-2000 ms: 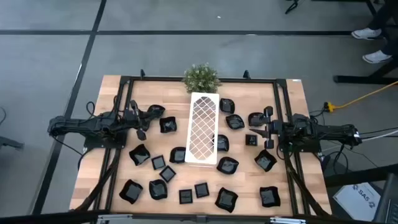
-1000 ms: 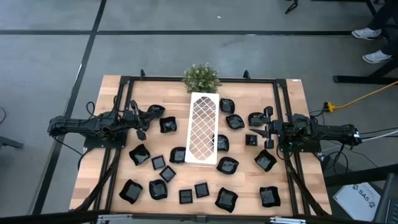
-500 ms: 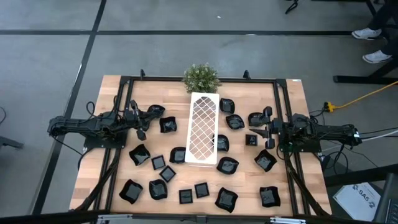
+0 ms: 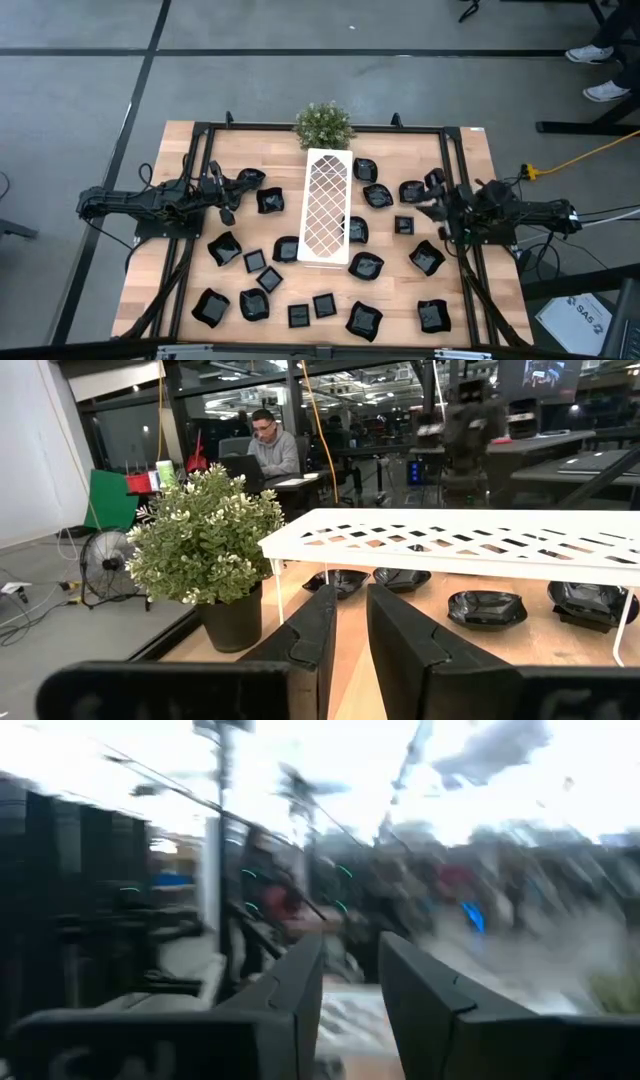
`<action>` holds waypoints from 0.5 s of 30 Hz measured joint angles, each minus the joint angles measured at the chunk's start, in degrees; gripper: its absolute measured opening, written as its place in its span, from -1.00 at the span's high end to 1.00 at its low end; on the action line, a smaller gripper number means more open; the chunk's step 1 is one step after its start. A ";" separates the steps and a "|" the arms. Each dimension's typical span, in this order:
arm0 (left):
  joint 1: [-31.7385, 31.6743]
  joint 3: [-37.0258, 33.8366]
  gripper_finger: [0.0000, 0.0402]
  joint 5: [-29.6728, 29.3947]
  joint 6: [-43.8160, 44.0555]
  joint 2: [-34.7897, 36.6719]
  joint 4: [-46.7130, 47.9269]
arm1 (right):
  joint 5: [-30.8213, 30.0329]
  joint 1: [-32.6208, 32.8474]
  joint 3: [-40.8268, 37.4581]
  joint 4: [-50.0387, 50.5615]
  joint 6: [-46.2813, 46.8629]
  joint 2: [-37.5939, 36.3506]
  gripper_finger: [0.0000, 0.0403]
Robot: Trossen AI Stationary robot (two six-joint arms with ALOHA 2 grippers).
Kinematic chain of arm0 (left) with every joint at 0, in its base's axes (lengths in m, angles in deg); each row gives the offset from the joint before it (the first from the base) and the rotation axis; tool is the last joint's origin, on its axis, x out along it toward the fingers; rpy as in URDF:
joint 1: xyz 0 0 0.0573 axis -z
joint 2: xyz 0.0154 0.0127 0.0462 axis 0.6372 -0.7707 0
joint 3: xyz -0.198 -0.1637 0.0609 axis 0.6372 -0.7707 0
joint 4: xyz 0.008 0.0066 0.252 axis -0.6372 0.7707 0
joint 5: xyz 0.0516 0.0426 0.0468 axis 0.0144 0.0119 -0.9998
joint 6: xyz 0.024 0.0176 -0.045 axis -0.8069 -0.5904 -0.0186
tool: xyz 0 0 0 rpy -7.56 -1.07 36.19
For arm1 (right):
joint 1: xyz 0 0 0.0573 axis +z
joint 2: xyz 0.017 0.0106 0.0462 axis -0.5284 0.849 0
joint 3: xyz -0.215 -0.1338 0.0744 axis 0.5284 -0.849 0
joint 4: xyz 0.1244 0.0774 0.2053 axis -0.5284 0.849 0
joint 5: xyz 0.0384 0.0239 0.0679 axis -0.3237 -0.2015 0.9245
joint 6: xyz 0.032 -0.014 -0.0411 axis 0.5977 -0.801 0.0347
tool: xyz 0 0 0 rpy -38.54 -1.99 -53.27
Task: Pick & Place Mini shaped plates
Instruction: Put the leaf shaped plate on the shelf
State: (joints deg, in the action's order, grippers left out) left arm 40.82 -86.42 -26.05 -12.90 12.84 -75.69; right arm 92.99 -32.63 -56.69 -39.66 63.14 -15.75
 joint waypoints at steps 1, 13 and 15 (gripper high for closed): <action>0.00 0.00 0.72 -0.02 0.00 -0.02 0.00 | -0.07 0.02 0.00 -1.76 -0.42 0.08 0.49; 0.00 0.00 0.73 0.00 0.00 -0.02 0.02 | -8.69 -0.04 13.82 16.20 -4.30 14.98 0.49; 0.00 0.00 0.72 0.00 0.00 -0.02 0.00 | -8.78 -0.04 18.08 21.33 -4.32 19.80 0.49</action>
State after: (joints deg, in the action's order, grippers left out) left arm 40.82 -86.42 -26.05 -12.90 12.83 -75.69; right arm 84.22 -32.67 -38.61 -18.34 58.83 4.05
